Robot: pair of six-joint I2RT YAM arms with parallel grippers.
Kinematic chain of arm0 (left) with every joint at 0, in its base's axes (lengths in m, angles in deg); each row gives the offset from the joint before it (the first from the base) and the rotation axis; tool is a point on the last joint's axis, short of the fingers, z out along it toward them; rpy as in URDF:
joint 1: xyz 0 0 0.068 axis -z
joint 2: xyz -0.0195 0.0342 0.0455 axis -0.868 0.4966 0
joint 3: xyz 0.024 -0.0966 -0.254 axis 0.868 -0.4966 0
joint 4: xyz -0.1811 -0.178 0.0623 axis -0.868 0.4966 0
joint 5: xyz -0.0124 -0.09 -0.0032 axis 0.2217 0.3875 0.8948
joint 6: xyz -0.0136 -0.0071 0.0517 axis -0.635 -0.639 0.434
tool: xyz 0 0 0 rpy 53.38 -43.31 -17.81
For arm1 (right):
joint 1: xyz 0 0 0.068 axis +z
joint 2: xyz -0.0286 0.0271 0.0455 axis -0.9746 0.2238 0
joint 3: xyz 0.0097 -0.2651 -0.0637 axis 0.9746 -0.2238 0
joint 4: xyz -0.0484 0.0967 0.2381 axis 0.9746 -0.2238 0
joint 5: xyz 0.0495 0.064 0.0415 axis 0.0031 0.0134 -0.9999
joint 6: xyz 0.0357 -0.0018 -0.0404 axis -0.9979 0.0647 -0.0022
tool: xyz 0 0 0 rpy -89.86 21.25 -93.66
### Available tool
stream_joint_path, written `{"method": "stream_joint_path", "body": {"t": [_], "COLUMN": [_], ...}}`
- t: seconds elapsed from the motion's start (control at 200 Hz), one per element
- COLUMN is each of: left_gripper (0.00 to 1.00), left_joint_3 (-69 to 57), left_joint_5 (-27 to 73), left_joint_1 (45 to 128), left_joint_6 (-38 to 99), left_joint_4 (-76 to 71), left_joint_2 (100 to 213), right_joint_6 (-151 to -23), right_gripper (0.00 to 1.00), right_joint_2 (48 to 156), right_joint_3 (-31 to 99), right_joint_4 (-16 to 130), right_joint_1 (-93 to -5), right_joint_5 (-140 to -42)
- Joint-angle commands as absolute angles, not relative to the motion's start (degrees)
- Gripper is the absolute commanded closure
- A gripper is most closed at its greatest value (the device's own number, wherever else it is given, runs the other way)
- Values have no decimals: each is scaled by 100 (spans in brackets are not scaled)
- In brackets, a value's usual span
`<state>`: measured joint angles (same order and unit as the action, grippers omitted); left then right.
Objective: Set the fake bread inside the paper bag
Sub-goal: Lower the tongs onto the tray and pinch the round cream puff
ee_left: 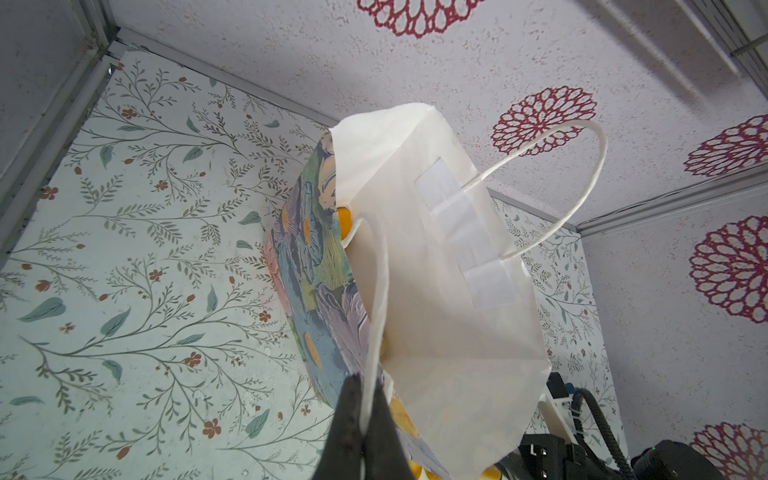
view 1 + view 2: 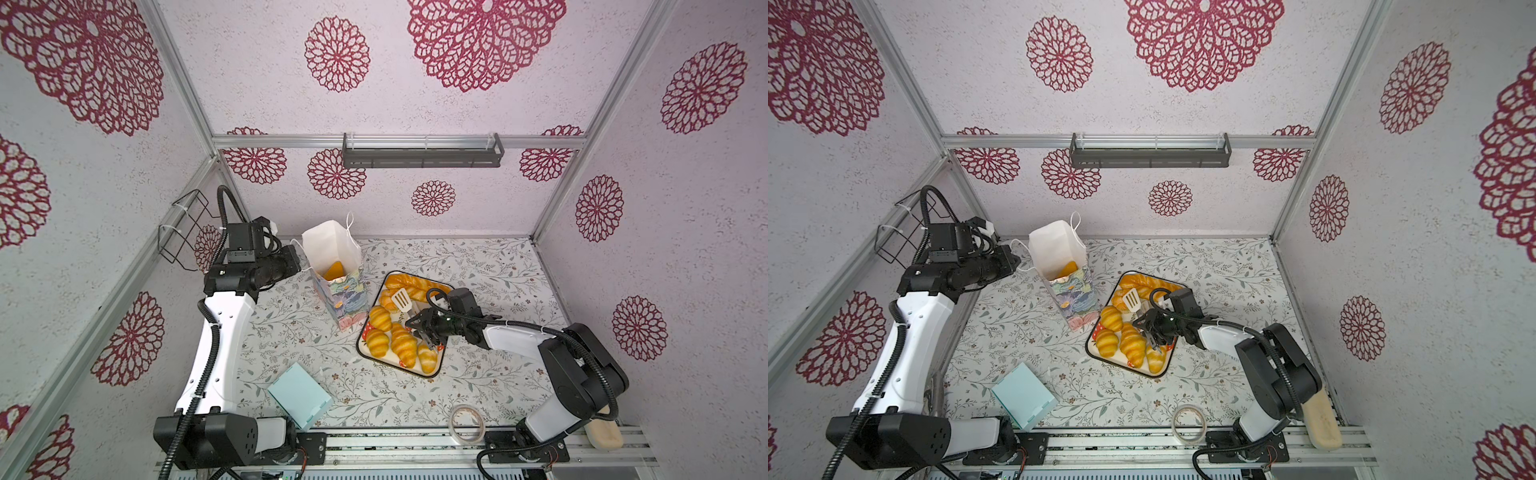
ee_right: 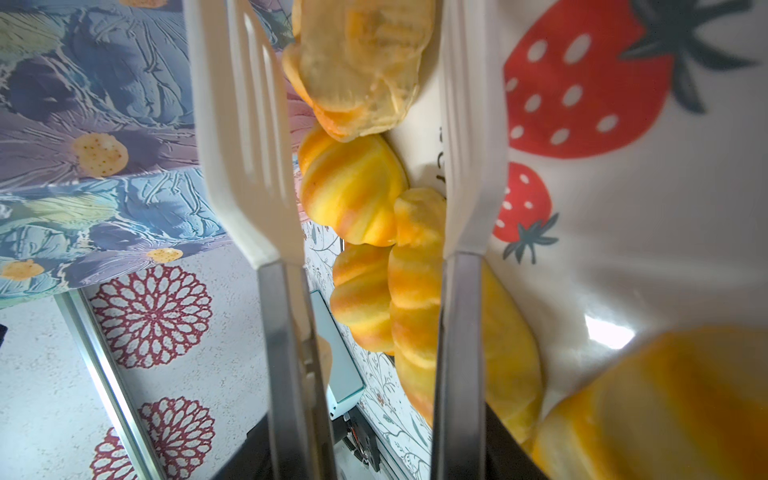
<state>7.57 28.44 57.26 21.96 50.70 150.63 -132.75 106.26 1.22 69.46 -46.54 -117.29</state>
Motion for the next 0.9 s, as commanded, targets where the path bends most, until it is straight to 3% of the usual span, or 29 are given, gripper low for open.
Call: {"method": "stream_joint_path", "body": {"t": [0.0, 0.325, 0.655, 0.896], "left_gripper": [100, 100, 100, 100], "left_joint_3": [705, 759, 738, 772], "left_joint_5": [2846, 2863, 2860, 2889], "left_joint_1": [5679, 5651, 5635, 5636], "left_joint_6": [2236, 2241, 2232, 2236], "left_joint_4": [5033, 5052, 5052, 5063], "left_joint_2": [14986, 15030, 15012, 15038], "right_joint_6": [-13362, -13368, -13299, -13250], "right_gripper": [47, 48, 67, 70], "right_joint_2": [10631, 10827, 10681, 10392], "right_joint_3": [357, 445, 341, 196], "right_joint_4": [7312, 7371, 7277, 7241], "right_joint_1": [-4690, -4686, -4711, -4797], "right_joint_5": [-11927, -11945, -11892, -11866]}}
